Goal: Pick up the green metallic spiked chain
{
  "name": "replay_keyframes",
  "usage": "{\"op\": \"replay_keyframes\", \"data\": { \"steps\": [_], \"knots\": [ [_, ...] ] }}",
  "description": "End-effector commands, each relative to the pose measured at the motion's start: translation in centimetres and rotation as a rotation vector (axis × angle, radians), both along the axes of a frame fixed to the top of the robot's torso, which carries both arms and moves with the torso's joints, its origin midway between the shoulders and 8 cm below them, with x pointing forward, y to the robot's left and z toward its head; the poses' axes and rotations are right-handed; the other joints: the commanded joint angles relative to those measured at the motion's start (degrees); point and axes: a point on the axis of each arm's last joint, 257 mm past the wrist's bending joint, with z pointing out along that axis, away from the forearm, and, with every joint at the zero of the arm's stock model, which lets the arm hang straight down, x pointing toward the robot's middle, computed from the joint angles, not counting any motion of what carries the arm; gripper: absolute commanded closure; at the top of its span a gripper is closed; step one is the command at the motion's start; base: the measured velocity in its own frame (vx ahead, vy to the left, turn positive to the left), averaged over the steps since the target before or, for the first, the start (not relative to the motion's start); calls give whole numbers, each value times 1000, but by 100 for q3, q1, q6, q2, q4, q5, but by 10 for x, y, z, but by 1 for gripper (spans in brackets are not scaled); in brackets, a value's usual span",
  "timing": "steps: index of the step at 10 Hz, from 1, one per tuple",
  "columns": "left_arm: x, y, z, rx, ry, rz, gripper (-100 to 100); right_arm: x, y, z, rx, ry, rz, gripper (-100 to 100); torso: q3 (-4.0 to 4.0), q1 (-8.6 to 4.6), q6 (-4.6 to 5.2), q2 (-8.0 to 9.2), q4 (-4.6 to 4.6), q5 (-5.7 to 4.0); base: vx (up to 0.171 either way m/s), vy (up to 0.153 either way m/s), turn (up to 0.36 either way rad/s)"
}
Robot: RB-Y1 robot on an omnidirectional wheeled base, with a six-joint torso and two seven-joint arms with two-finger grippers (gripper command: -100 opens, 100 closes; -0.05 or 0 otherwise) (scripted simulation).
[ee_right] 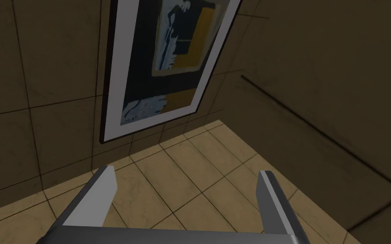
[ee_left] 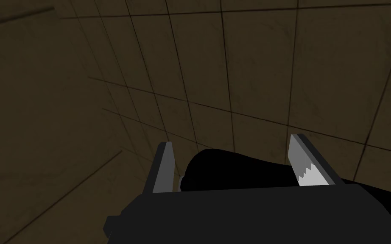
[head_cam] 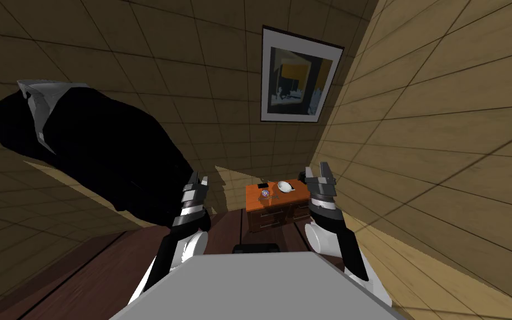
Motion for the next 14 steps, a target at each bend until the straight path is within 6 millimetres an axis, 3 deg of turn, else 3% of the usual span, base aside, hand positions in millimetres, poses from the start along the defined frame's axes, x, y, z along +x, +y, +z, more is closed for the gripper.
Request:
{"op": "replay_keyframes", "data": {
  "steps": [1, 7, 8, 14],
  "knots": [
    [0, 0, 0, 0, 0, 0, 0, 10, 6, -8, -46, 27, 2, -100, 0, 0, 0, 0, 0, 0, -34, -9, 115],
    [0, 0, 0, 0, 0, 0, 0, 61, 28, -55, -270, 158, -13, -100, 16, -9, -2, 28, 6, -2, -76, -18, 149],
    [0, 0, 0, 0, 0, 0, 0, 62, 28, -58, -276, 165, -20, -100, 16, -11, -3, 28, 6, -2, -60, -16, 62],
    [0, 0, 0, 0, 0, 0, 0, 105, 39, -119, -514, 295, -52, -100, 11, -11, -3, 18, 4, -2, -56, -9, 166]
  ]
}}
